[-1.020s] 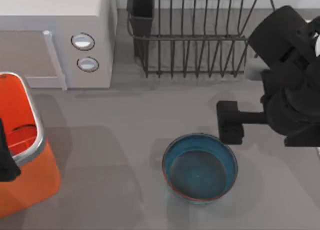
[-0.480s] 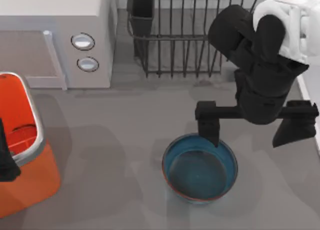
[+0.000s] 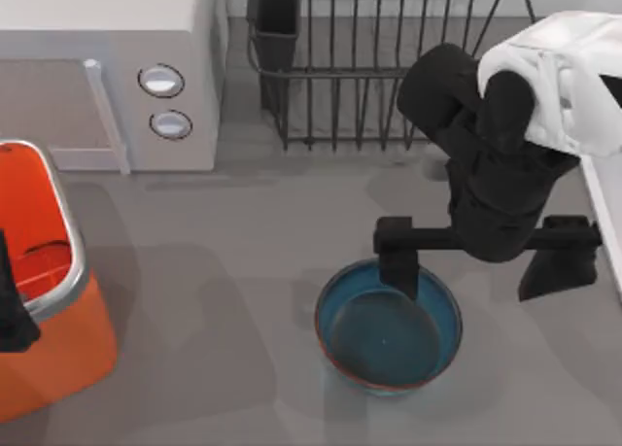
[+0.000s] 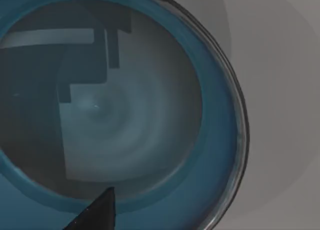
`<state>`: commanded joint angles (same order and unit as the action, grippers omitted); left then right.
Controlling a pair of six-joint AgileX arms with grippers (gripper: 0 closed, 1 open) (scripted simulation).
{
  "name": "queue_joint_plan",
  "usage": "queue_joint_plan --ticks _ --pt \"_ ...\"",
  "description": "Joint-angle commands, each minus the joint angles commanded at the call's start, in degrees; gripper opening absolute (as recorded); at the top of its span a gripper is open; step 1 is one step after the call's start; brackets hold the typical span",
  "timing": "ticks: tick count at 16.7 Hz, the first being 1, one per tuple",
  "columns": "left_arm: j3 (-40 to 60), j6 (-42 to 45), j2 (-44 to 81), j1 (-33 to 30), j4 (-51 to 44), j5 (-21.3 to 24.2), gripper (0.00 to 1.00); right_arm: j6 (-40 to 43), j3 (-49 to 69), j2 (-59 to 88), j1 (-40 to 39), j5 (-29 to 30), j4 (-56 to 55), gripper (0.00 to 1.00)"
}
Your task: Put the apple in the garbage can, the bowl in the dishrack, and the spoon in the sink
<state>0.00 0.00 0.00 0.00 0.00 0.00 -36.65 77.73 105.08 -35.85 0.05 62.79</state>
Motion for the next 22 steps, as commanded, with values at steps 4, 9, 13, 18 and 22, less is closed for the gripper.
queue_joint_plan --ticks 4,9,13,18,22 --pt "0.0 0.0 0.0 0.0 0.0 0.0 1.00 -0.2 -7.3 3.4 -0.1 0.0 -11.5 1.00" --pt "0.0 0.0 0.0 0.0 0.0 0.0 1.00 -0.2 -10.2 4.6 -0.2 0.0 -15.0 1.00" --pt "0.0 0.0 0.0 0.0 0.0 0.0 1.00 -0.2 -10.2 4.6 -0.2 0.0 -15.0 0.85" --pt "0.0 0.0 0.0 0.0 0.0 0.0 1.00 -0.2 -10.2 4.6 -0.2 0.0 -15.0 0.47" --pt "0.0 0.0 0.0 0.0 0.0 0.0 1.00 -0.2 -10.2 4.6 -0.2 0.0 -15.0 0.17"
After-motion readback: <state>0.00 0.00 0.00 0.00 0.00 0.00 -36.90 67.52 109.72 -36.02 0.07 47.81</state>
